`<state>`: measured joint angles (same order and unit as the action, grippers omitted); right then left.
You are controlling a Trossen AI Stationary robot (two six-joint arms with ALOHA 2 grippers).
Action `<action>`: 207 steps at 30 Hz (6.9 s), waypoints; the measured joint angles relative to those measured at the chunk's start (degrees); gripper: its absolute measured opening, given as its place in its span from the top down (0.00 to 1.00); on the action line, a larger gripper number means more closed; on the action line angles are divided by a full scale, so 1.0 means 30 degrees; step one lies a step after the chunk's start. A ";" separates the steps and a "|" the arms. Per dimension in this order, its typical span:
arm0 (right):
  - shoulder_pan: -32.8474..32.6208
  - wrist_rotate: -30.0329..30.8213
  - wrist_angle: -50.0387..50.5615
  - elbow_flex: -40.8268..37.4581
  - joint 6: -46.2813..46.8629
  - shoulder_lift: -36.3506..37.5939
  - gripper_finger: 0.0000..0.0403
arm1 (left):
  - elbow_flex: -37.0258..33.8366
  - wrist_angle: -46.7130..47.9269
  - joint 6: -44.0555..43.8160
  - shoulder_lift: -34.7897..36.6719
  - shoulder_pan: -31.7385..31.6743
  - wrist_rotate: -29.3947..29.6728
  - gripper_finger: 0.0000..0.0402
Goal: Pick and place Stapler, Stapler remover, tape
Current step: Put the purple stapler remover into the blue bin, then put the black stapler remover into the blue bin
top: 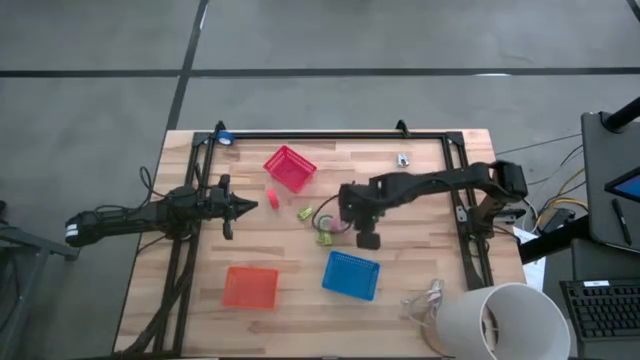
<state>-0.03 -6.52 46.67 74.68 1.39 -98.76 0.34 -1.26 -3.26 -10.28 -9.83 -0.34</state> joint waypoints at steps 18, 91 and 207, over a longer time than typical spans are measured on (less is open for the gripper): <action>-0.5207 0.0014 -0.2262 0.0187 0.3873 0.0000 0.89 | 0.0000 0.0000 -0.0001 0.0000 0.0001 -0.0002 0.98; 0.0440 1.0105 -0.0887 -0.2580 -0.6204 0.0007 0.68 | 0.0000 0.0000 0.0005 0.0000 -0.0005 -0.0004 0.98; -0.1276 0.4278 -0.0052 0.1079 -0.0989 -0.1188 0.93 | 0.0000 0.0000 -0.0001 -0.0021 -0.0004 0.0000 0.98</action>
<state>-3.86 6.31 46.52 77.92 -1.58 -102.32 0.34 -1.26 -3.26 -10.35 -9.84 -0.34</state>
